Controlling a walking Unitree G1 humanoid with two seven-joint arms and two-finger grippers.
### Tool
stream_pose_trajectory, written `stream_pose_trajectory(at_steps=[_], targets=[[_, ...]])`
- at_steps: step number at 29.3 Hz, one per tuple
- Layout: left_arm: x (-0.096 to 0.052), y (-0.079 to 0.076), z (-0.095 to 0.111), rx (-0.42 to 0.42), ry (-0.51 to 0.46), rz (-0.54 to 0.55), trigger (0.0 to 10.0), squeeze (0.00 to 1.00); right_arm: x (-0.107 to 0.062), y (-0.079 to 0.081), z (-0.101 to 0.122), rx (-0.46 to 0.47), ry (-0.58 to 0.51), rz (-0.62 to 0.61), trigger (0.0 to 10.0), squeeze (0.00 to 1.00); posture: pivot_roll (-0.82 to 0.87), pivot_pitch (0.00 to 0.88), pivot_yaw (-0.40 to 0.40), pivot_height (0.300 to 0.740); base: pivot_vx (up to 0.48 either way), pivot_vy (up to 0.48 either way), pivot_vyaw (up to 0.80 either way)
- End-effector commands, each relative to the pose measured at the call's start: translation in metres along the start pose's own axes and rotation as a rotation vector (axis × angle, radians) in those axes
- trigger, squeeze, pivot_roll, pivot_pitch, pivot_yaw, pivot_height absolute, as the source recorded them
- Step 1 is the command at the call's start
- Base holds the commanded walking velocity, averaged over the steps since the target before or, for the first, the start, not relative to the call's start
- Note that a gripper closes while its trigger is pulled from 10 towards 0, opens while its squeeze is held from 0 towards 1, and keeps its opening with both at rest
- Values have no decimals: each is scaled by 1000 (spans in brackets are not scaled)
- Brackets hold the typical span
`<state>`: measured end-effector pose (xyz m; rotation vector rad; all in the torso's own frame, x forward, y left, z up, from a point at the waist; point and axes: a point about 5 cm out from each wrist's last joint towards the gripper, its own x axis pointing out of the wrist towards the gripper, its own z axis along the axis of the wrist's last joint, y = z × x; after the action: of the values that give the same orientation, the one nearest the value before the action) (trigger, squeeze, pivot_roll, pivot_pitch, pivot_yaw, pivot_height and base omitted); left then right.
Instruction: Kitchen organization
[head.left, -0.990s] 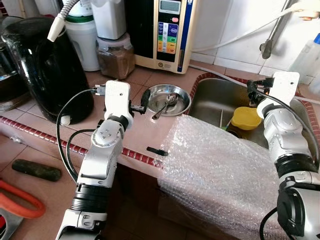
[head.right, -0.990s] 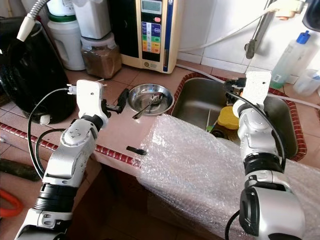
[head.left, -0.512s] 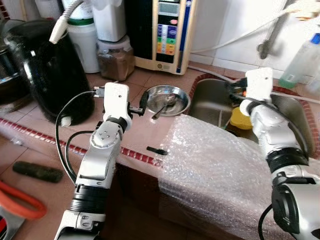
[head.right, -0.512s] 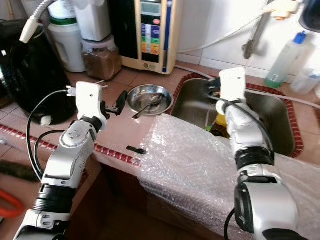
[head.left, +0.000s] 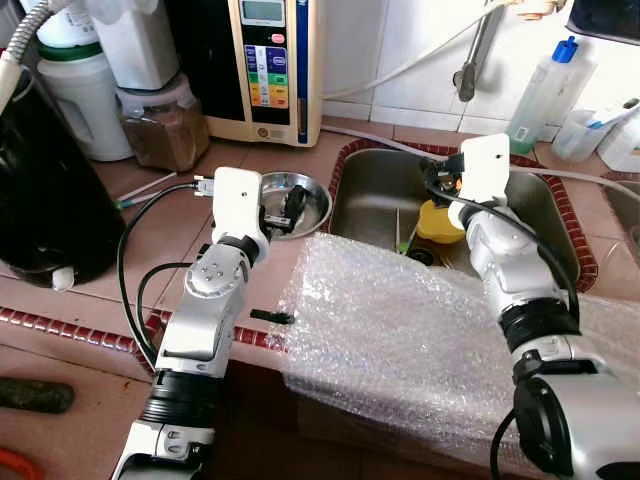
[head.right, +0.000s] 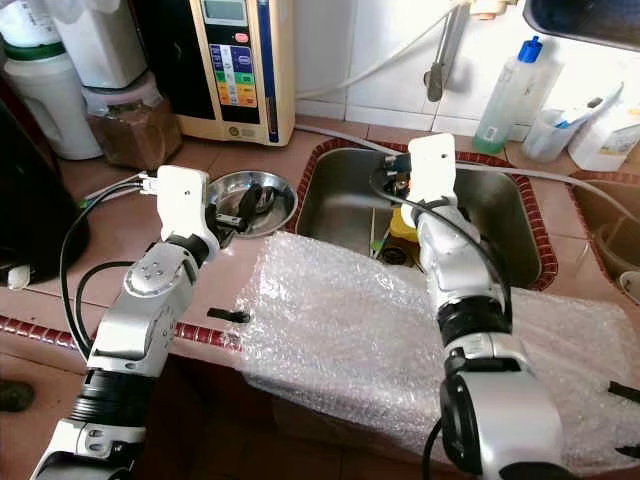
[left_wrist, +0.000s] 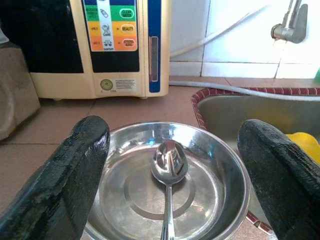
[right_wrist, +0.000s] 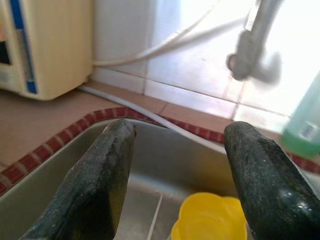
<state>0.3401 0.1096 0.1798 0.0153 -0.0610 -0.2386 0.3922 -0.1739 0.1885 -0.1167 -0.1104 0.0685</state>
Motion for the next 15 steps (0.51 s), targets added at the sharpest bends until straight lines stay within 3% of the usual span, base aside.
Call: stream_pose_trajectory(at_steps=[1, 9, 12, 15], targets=[[1, 4, 3, 3, 3, 6, 10000, 0, -3, -4, 3, 43, -23, -54, 10000, 0, 5, 0, 32, 740, 0, 0, -638], [2, 6, 7, 0, -7, 14, 10000, 0, -19, -20, 2, 60, -60, -188, 10000, 0, 3, 0, 19, 740, 0, 0, -80], [-1, 6, 5, -5, 0, 8, 10000, 0, -29, -23, -4, 16, -52, -176, 10000, 0, -1, 0, 20, 740, 0, 0, 0], [-1, 6, 5, -5, 0, 8, 10000, 0, -29, -23, -4, 16, -52, -176, 10000, 0, -1, 0, 20, 740, 0, 0, 0]])
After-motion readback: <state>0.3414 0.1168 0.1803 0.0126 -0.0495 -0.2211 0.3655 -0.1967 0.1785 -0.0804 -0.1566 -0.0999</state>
